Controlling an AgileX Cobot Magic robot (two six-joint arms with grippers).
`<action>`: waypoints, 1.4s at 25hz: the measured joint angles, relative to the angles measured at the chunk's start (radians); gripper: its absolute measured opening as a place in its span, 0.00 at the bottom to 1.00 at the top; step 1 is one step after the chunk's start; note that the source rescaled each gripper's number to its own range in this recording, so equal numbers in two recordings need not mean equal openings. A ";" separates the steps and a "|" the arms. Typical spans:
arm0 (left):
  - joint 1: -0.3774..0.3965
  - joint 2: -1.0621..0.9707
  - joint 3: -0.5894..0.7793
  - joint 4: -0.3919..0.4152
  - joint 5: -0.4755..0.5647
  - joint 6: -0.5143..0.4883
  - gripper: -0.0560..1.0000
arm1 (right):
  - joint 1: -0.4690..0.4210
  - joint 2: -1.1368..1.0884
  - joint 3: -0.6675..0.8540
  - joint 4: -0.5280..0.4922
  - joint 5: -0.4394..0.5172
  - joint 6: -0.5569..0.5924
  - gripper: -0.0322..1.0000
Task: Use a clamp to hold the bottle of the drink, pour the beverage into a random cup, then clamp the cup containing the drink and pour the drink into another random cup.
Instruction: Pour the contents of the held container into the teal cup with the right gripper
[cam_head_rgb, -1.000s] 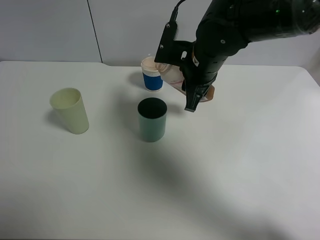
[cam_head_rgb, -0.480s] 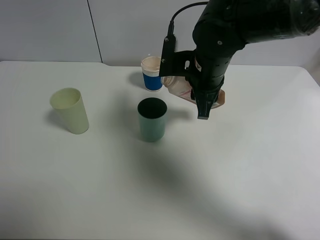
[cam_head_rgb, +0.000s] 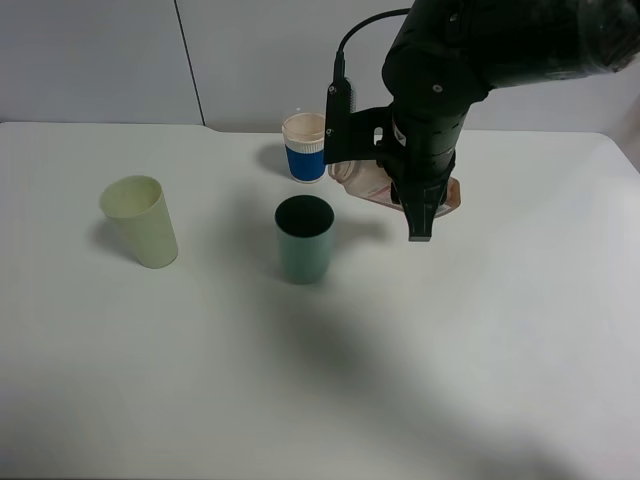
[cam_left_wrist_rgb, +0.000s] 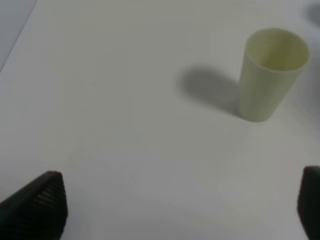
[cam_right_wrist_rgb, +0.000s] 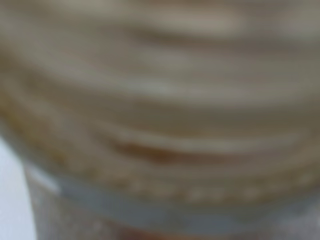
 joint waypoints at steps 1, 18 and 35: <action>0.000 0.000 0.000 0.000 0.000 0.000 0.77 | 0.000 0.000 0.000 -0.004 0.003 -0.003 0.05; 0.000 0.000 0.000 0.000 0.000 0.000 0.77 | 0.028 0.006 -0.058 -0.056 0.048 -0.009 0.05; 0.000 0.000 0.000 0.000 0.000 0.000 0.77 | 0.081 0.148 -0.203 -0.093 0.107 -0.040 0.05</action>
